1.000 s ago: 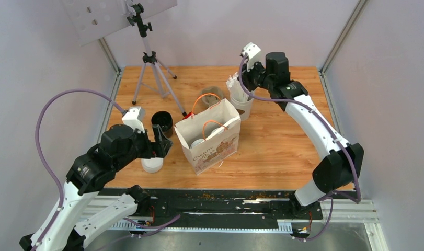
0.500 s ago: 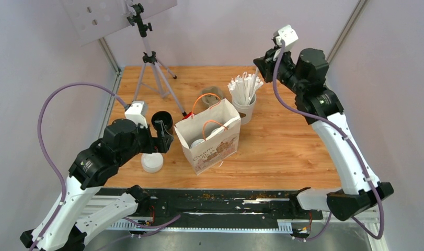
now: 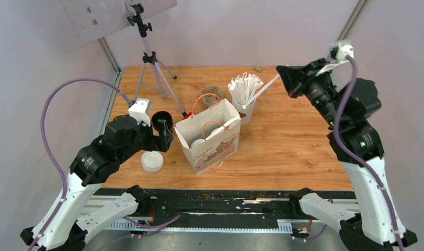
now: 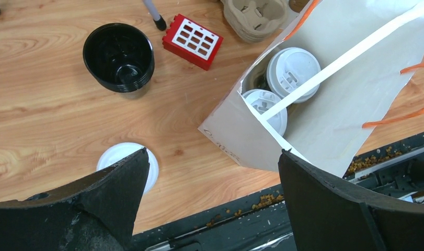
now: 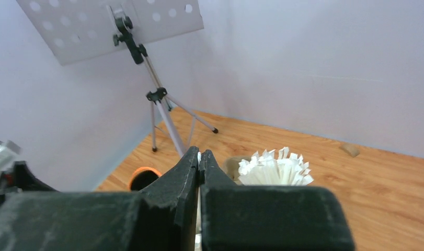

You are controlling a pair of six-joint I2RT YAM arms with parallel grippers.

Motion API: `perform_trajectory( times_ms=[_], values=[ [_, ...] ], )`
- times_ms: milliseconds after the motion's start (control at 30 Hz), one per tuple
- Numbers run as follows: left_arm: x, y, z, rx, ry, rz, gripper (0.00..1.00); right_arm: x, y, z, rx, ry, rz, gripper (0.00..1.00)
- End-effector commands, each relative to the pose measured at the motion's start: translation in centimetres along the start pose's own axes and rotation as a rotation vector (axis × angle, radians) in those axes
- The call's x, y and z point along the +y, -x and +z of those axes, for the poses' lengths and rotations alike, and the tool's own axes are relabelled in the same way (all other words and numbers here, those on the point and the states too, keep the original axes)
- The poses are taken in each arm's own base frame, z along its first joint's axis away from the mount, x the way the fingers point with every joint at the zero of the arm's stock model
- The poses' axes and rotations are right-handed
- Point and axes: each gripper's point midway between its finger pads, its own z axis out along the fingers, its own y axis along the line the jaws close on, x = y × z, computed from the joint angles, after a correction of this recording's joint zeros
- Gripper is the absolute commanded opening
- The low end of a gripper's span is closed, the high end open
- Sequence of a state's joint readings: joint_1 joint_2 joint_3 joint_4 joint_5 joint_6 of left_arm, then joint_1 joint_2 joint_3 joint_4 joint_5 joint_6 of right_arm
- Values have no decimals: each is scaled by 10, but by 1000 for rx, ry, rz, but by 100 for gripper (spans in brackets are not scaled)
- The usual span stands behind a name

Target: Pack the takeout coffee

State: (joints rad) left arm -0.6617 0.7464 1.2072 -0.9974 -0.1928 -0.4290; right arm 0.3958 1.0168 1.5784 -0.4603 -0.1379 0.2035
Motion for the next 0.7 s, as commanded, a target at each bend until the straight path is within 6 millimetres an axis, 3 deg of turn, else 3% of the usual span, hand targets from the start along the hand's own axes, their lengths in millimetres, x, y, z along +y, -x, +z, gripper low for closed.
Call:
perform_trajectory(
  times_ms=[0, 133, 233, 367, 667],
  values=[
    [-4, 18, -13, -81, -38, 38, 100, 1, 11, -29, -79, -64, 245, 1],
    [1, 10, -11, -66, -26, 53, 100, 3, 1, -40, -89, -67, 385, 1],
    [-8, 10, -14, -70, -79, 49, 100, 7, -11, -36, -61, -55, 492, 1],
    [-18, 13, -19, -134, -150, 14, 100, 12, -28, -18, -20, -17, 579, 2],
    [-11, 5, -16, -114, -122, 44, 100, 12, -78, 26, 57, 35, 638, 5]
  ],
)
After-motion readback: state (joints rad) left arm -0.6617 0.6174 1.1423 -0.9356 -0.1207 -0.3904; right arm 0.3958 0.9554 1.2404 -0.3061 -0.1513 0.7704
